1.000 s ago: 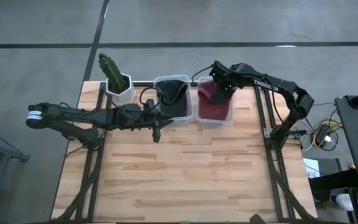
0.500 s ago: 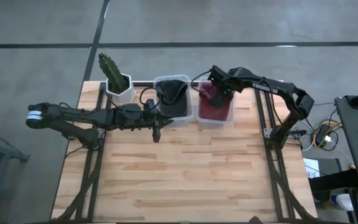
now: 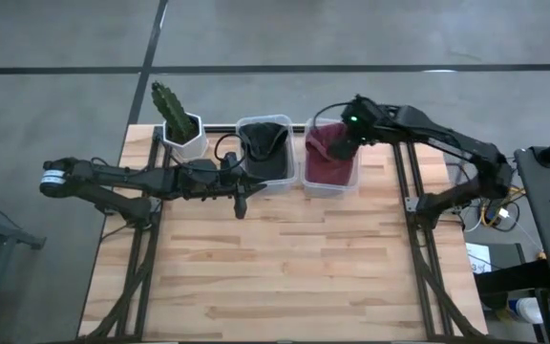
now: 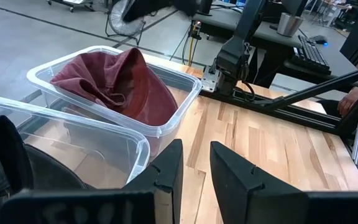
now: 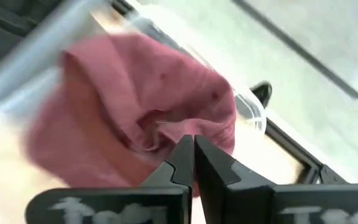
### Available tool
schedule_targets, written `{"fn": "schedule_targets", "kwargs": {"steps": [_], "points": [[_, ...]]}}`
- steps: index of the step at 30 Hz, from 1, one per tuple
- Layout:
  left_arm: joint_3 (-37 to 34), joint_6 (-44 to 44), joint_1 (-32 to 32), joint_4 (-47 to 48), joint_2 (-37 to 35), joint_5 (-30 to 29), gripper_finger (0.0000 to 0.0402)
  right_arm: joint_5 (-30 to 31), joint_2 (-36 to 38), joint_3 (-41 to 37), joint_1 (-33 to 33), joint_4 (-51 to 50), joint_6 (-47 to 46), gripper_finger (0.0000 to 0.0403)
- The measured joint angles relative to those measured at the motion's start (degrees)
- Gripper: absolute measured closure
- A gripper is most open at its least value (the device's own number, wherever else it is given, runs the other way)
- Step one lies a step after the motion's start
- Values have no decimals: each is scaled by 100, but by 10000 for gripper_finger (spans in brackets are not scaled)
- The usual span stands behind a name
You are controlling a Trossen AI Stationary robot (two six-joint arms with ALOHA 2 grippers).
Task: Pick & Place hat
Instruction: Return to Home Position
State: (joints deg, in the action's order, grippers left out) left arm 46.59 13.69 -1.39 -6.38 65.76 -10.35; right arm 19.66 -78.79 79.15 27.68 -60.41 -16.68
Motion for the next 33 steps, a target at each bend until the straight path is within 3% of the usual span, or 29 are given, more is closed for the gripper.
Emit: {"fn": "schedule_targets", "kwargs": {"steps": [12, 16, 20, 27, 33], "points": [[0, 166, 3, -2, -2, 2, 328, 7, 1956, -215, -1061, 303, 38, 394], [-2, 166, 7, 20, -154, 34, 328, 300, 2564, -610, -1431, 516, -117, 394], [-2, 32, 7, 187, -643, 75, 328, 588, 3138, -1225, -1751, 1091, -263, 394], [-2, 15, 46, 1505, -1761, 149, 328, 589, 3929, -2599, -2187, 2459, -266, 394], [-234, -271, 204, 1754, -2347, 159, 328, 481, 4327, -3358, -2343, 2688, -394, 394]]}}
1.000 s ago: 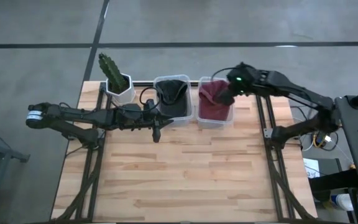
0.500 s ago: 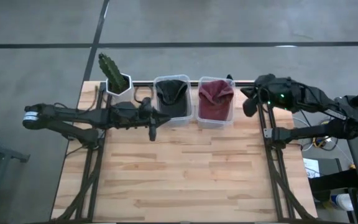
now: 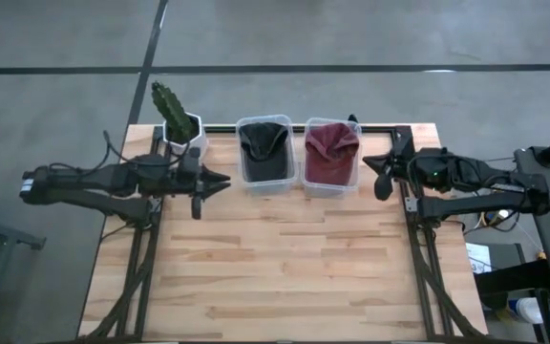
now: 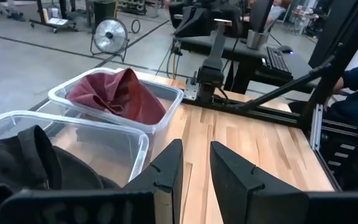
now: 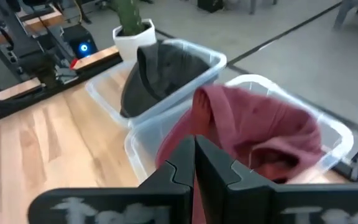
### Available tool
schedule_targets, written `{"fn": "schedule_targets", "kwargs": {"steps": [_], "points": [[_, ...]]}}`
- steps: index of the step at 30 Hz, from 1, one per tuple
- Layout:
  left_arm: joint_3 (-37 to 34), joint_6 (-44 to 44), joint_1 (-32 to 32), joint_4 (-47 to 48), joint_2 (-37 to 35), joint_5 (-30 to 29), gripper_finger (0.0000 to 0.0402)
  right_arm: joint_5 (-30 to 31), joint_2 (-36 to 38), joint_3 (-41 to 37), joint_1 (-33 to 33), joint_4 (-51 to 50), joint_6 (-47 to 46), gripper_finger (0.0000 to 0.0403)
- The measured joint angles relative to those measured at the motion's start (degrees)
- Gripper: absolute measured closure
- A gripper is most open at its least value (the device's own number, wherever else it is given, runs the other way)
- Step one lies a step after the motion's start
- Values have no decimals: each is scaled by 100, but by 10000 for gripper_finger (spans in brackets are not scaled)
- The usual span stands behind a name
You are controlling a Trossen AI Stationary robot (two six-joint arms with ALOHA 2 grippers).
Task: Pick & Place hat
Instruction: Return to Home Position
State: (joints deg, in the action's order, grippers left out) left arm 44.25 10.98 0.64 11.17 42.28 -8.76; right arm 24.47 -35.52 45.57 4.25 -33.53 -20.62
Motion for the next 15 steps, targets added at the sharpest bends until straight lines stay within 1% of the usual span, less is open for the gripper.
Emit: {"fn": "schedule_targets", "kwargs": {"steps": [5, 11, 15], "points": [[-511, 154, -2, -78, -406, 5, 328, -97, 194, -298, -2, -2, -278, 394], [-1176, 215, -1, -680, -927, 10, 328, -90, 369, -490, -2, 20, -280, 394], [-1578, 211, -1, -818, -1317, 37, 328, -90, 463, -709, -2, 268, -129, 394]]}}
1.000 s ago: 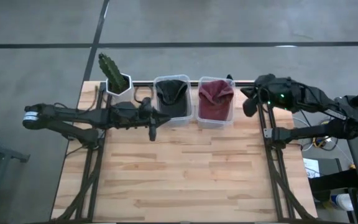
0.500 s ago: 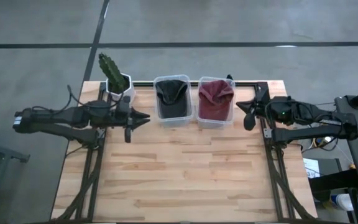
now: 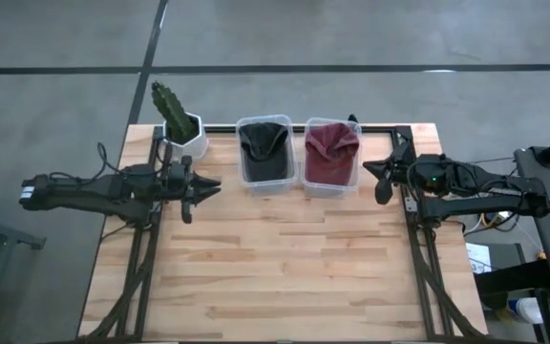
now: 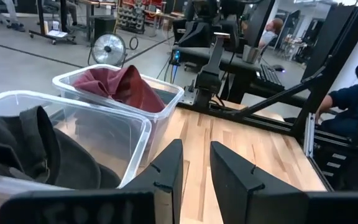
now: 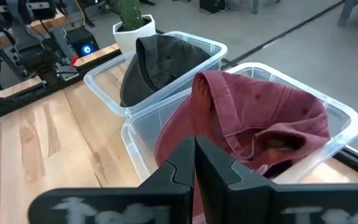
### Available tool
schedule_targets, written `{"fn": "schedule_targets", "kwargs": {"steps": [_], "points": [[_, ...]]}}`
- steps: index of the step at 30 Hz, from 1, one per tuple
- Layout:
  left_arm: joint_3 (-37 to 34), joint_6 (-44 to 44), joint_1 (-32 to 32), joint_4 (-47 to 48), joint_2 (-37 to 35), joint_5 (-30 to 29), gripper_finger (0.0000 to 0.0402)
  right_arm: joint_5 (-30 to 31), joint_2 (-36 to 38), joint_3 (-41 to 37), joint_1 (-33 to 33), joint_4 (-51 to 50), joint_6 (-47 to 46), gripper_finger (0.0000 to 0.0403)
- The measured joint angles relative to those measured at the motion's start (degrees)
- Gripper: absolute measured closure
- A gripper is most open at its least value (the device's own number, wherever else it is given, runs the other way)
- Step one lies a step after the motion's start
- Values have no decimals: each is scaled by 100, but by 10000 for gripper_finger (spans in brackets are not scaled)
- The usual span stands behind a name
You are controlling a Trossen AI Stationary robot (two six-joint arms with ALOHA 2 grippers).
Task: Pick & Place hat
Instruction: Return to Home Position
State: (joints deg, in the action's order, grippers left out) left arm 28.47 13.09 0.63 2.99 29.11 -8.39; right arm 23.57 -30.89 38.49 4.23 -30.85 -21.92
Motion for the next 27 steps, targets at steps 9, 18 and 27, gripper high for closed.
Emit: {"fn": "schedule_targets", "kwargs": {"steps": [9, 18, 27], "points": [[-720, 43, -1, -375, -662, 24, 328, 50, 98, -1023, 0, 1535, -236, 394], [-1708, -104, 1, -1748, -1144, 186, 328, -293, 381, -2201, -30, 3637, -123, 394], [-2286, -97, 1, -1896, -1709, 236, 328, -284, 637, -2936, -35, 4327, -172, 394]]}}
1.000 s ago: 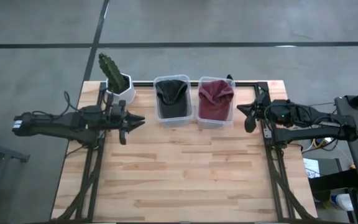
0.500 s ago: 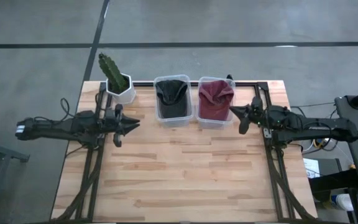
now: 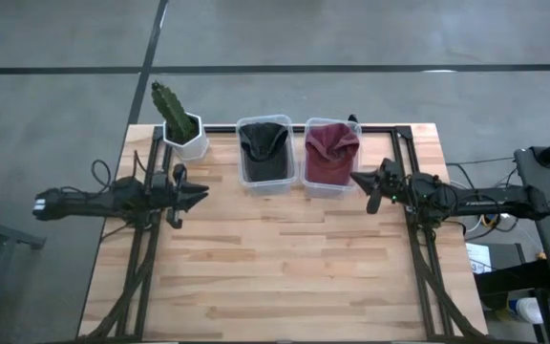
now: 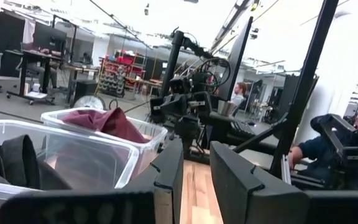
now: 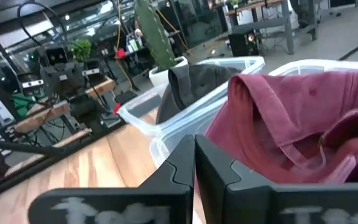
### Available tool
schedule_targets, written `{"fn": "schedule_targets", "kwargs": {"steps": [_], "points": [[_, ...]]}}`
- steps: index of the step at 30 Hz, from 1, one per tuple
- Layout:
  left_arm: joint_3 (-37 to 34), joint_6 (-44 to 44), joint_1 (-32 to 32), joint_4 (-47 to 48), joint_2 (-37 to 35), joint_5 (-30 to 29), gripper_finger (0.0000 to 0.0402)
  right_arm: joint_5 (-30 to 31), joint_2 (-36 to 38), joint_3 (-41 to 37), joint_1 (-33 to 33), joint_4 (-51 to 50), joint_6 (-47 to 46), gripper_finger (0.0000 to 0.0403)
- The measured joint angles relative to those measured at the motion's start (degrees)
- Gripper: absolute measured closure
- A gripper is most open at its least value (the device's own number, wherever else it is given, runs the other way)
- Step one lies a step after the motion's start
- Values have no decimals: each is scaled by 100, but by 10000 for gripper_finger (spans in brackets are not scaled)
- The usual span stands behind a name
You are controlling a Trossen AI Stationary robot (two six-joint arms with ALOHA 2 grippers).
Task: Pick & Place hat
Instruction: Return to Home Position
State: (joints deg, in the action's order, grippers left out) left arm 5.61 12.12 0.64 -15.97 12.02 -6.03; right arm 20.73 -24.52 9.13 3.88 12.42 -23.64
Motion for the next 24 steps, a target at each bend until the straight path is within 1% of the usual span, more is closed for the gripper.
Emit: {"fn": "schedule_targets", "kwargs": {"steps": [2, 5, 6, 11, 14, 18, 24], "points": [[-59, -22, 0, -7, -88, 1, 328, -5, 14, -61, 0, -14, -191, 394], [-172, -22, 0, -4, -176, 1, 328, -32, 16, -81, 0, -10, -921, 394], [-225, -9, 0, 13, -191, 1, 328, -134, 16, -81, 0, -4, -938, 394], [-382, 338, 0, 178, -217, 3, 328, -1243, 20, 113, -2, 35, -4, 394], [-413, 481, 0, 316, -215, 3, 328, -1682, 55, 277, -2, 3, 533, 394], [-413, 85, 0, 295, -232, 3, 328, -1779, 173, 371, -2, -22, 888, 394], [-411, -252, 0, 293, -351, 5, 328, -1795, 788, 264, -2, -541, 775, 394]]}}
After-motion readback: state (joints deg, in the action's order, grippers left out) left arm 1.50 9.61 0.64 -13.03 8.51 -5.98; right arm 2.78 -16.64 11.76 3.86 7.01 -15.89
